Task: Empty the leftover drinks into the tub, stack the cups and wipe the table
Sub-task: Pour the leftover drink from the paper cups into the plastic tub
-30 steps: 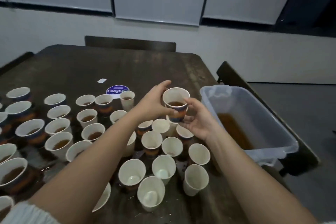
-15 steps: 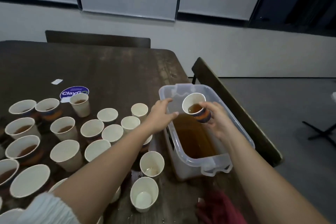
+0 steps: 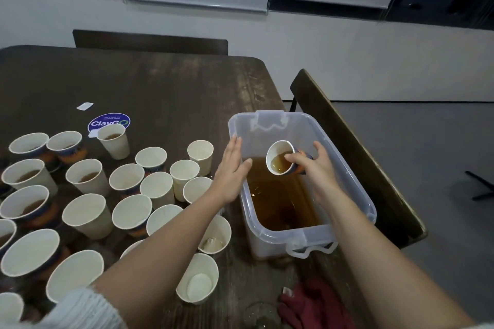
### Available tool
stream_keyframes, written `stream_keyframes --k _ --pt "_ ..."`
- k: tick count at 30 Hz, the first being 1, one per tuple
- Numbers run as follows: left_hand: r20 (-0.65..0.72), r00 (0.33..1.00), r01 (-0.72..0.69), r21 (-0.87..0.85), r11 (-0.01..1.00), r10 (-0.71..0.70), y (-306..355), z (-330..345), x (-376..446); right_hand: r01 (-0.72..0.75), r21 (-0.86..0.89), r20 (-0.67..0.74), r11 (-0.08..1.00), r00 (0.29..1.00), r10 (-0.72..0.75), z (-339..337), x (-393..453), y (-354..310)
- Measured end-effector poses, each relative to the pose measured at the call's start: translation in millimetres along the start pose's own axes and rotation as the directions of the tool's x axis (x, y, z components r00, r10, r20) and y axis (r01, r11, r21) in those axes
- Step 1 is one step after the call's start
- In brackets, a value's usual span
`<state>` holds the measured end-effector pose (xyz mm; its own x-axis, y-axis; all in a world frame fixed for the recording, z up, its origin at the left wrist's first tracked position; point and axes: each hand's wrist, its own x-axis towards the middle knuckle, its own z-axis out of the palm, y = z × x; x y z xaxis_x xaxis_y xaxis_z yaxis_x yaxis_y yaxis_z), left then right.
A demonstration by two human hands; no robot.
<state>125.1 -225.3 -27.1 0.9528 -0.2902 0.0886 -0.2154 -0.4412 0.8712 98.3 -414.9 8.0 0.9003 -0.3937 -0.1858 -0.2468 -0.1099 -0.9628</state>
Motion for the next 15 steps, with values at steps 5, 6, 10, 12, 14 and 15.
stream_keyframes --k 5,6,10,12,14,15 --pt "-0.011 1.0 0.012 -0.062 0.998 -0.013 1.3 1.4 -1.2 0.061 -0.125 0.001 0.99 0.998 -0.061 1.8 2.4 5.0" --pt "-0.014 1.0 0.011 -0.07 0.998 -0.012 1.3 1.7 -1.4 0.067 -0.147 0.002 0.987 0.998 -0.068 2.2 2.6 5.7" --pt "-0.018 1.0 0.012 -0.103 0.995 -0.014 0.6 2.7 -0.9 0.08 -0.165 -0.002 0.983 0.997 -0.082 2.8 3.9 7.2" --pt "-0.021 1.0 0.012 -0.107 0.994 -0.014 -0.7 3.4 -0.9 0.089 -0.16 -0.005 0.983 0.996 -0.091 2.9 4.3 7.6" --pt "-0.024 1.0 0.012 -0.112 0.994 -0.014 -1.6 3.5 -0.8 0.092 -0.157 -0.009 0.983 0.996 -0.094 3.2 4.6 7.6" --pt "-0.026 1.0 0.01 -0.113 0.994 -0.013 -1.8 3.3 -0.7 0.093 -0.158 -0.012 0.983 0.995 -0.096 3.2 4.6 7.5"
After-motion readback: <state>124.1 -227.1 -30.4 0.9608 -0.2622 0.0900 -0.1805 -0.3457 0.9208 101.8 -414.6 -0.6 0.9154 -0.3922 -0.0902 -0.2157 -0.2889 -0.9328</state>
